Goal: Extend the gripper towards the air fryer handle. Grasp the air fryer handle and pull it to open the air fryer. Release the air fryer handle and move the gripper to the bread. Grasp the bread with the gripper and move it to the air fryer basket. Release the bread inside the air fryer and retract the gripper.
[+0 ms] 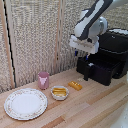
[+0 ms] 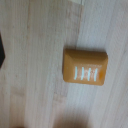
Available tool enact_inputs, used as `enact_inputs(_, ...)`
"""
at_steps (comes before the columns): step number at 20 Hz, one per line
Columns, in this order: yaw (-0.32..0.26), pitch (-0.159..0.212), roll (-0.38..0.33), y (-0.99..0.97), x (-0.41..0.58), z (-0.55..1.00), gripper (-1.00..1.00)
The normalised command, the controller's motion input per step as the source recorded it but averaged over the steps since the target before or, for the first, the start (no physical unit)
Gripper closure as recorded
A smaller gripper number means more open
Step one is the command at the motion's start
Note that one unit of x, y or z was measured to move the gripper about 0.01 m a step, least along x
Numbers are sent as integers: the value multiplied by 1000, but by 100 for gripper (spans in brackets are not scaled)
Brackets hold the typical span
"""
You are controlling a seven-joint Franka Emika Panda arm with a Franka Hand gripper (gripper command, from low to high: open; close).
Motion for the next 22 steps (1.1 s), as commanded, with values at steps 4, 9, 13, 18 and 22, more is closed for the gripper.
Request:
enact_inputs(4,256,174,-10,374,84,0,-100)
enact_inputs(9,246,196,-23,386,41,35,-100)
enact_inputs(13,286,177,-20,266,10,6,-100)
enact_inputs(18,353,137,-23,35,-21,0,-100)
enact_inputs(22,370,95,-20,0,-17,-14,-100)
